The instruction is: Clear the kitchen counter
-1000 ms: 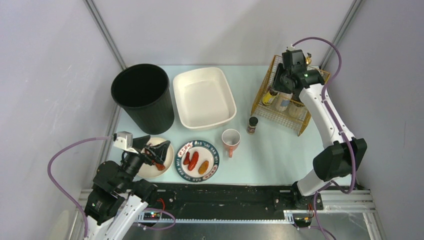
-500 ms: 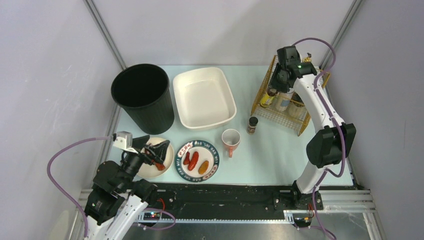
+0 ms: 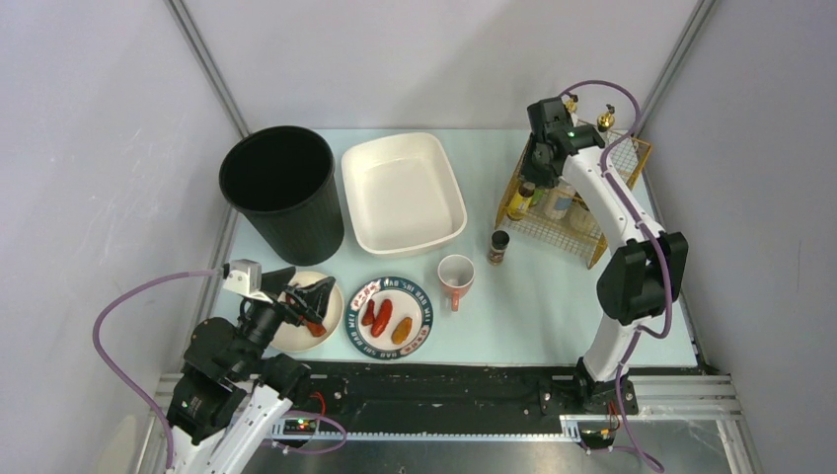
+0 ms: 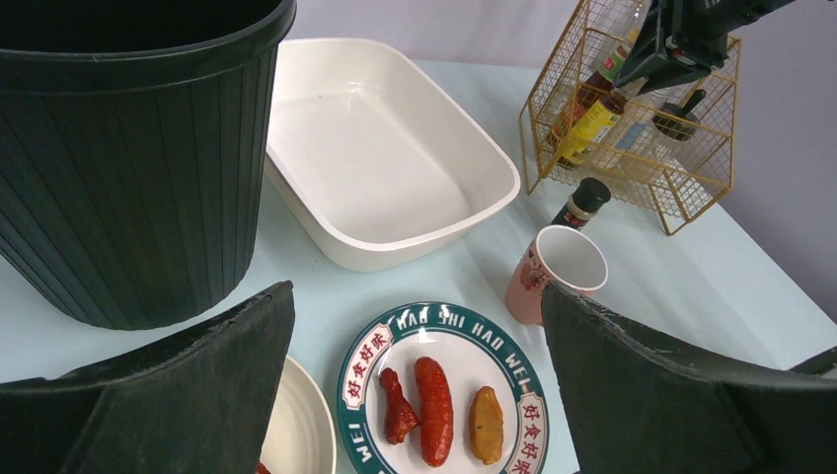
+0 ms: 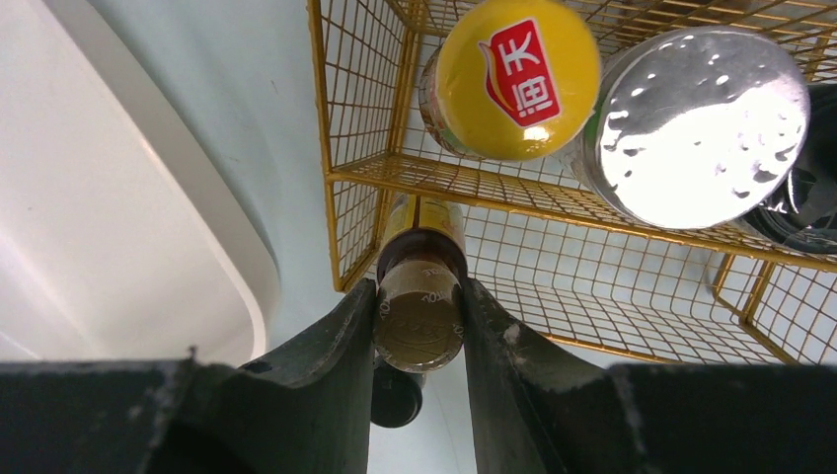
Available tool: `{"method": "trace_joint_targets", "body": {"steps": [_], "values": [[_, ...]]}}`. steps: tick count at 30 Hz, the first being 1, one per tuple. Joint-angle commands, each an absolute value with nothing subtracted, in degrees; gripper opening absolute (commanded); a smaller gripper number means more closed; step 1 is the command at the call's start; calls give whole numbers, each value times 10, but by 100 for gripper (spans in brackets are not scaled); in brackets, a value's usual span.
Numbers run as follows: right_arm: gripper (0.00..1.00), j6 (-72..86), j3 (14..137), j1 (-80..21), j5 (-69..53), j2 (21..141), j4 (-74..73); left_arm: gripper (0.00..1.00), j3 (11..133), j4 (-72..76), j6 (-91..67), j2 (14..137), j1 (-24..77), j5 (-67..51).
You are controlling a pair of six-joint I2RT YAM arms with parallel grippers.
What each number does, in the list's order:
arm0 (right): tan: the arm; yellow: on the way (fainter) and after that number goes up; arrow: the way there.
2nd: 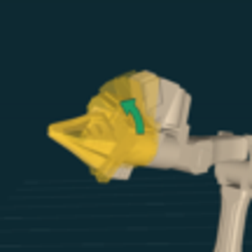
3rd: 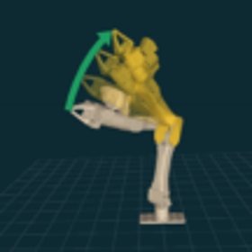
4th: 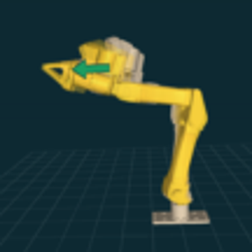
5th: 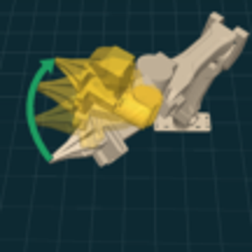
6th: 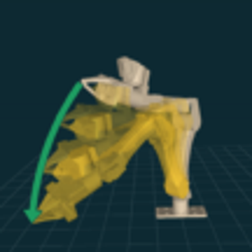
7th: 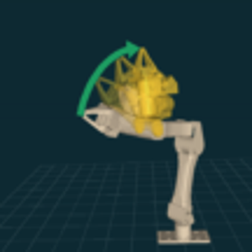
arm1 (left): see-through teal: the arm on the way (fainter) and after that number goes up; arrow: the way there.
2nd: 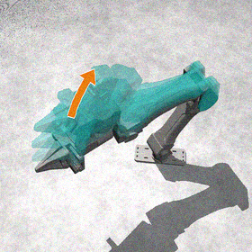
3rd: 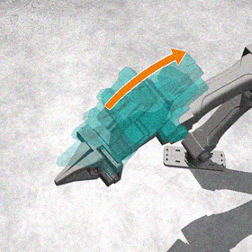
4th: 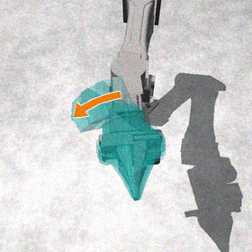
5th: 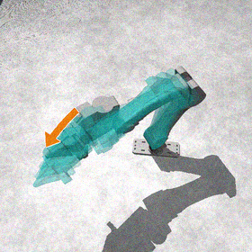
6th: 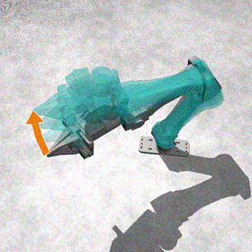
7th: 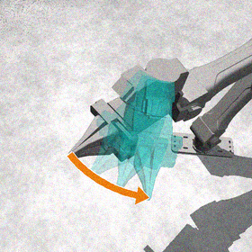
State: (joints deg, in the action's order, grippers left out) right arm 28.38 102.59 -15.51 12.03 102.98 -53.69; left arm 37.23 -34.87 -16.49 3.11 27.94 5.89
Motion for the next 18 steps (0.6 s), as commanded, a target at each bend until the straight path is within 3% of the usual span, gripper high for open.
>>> {"method": "trace_joint_targets", "body": {"steps": [1, 7, 14, 18], "values": [[0, 280, 1025, -163, 160, 1035, -515, 98, 369, -339, -164, 32, 280, 67], [3, 280, 1022, -163, 167, 1046, -525, 98, 368, -339, -164, 32, 279, 66], [20, 277, 1022, -164, 163, 1048, -529, 98, 369, -339, -164, 31, 279, 67], [37, 274, 1028, -165, 165, 1041, -529, 98, 369, -339, -164, 32, 279, 67]]}}
